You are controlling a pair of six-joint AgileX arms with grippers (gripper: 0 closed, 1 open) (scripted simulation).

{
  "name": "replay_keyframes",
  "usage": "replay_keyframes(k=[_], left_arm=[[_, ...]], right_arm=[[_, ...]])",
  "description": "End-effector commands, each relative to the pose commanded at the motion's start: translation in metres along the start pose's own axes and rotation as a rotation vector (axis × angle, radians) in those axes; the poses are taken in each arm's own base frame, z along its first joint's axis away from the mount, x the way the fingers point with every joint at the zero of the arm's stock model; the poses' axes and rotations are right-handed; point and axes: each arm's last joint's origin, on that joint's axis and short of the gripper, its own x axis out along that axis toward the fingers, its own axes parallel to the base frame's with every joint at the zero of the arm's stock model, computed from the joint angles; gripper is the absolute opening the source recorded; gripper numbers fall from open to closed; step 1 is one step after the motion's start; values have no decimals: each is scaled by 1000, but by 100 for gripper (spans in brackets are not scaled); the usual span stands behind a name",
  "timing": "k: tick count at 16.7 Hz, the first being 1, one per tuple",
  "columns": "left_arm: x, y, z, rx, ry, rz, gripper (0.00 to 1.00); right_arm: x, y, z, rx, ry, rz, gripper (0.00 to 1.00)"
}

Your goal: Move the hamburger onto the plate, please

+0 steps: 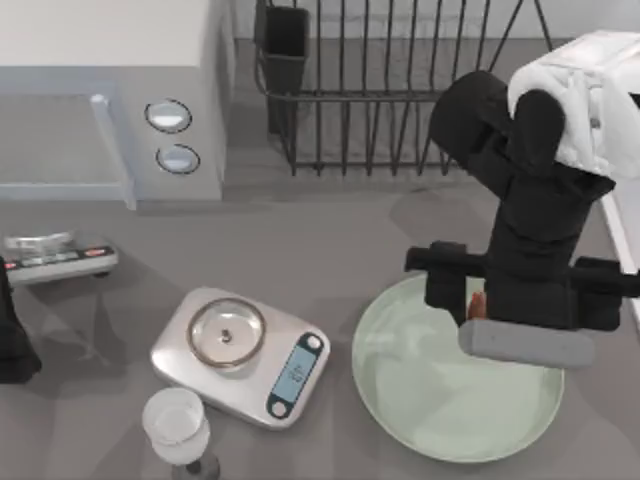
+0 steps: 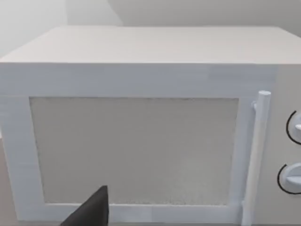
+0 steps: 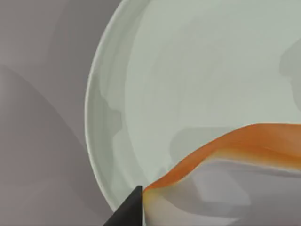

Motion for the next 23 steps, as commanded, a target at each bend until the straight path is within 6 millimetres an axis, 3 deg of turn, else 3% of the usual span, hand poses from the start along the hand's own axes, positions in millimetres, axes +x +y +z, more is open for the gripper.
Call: replay_keyframes(k=[4,9,15,20,23], left_arm=[[0,0,0,0,0,0,100],[0,0,0,0,0,0,100],[0,0,0,0,0,0,100],[0,0,0,0,0,0,100],[0,0,0,0,0,0,100]], right_arm=[[0,-25,8,-179,29,-15,0],[1,-24,8,-175,28,-14,0],[40,-27,6,-183,30,-17,0],[45,-27,6,-183,30,-15,0],[45,-27,6,-183,30,-15,23]])
